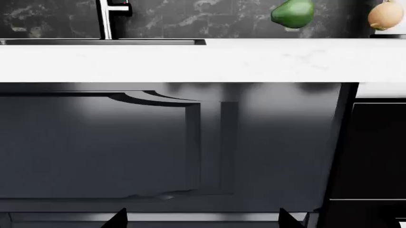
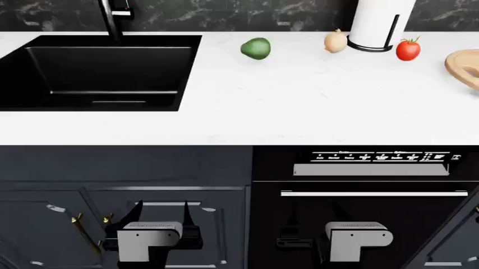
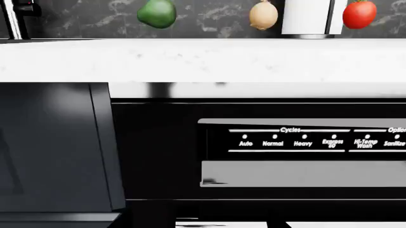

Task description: Place the avocado, onion, tomato and bell pepper on the cutting board.

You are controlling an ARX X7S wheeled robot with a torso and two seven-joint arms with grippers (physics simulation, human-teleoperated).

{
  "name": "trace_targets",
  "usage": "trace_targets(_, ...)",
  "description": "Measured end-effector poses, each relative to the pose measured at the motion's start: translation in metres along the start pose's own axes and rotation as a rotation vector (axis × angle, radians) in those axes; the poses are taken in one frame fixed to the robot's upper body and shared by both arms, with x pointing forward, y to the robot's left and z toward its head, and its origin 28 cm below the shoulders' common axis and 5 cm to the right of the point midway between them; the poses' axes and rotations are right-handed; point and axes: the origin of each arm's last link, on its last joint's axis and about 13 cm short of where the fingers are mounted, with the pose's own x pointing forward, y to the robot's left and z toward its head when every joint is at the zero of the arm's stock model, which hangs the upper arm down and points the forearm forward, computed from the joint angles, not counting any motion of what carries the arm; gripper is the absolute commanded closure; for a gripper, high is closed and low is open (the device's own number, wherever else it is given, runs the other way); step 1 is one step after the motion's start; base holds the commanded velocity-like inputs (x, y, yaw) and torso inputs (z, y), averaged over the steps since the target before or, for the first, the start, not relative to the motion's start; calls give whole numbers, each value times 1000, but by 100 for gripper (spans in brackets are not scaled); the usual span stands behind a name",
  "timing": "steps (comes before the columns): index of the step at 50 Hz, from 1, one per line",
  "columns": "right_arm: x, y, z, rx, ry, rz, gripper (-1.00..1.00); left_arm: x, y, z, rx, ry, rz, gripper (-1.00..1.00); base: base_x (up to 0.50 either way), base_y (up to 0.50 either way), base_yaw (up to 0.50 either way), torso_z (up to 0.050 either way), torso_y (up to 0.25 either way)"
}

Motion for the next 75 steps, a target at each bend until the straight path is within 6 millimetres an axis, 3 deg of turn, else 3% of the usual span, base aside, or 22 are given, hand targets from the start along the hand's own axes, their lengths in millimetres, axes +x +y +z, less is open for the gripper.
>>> trace_targets(14,0,1,0,19,-11,15,-100,0,0,-2,7,1,0,-100,0,-16,0,0,0)
trace_targets(36,0,2,0,33,-13,24,-100,-1,0,-2,10,-18,-10,-100,0,-500,0,0,0)
trace_targets(44,0,2,0,31,-17,25,-100,-2,-1,-1,8,-13,-11,-100,0,-5,0,0,0)
trace_targets(75,1,4,7,11,-34,29,-100,-2,-1,9,20,-15,-2,-100,0,0,0,50,0)
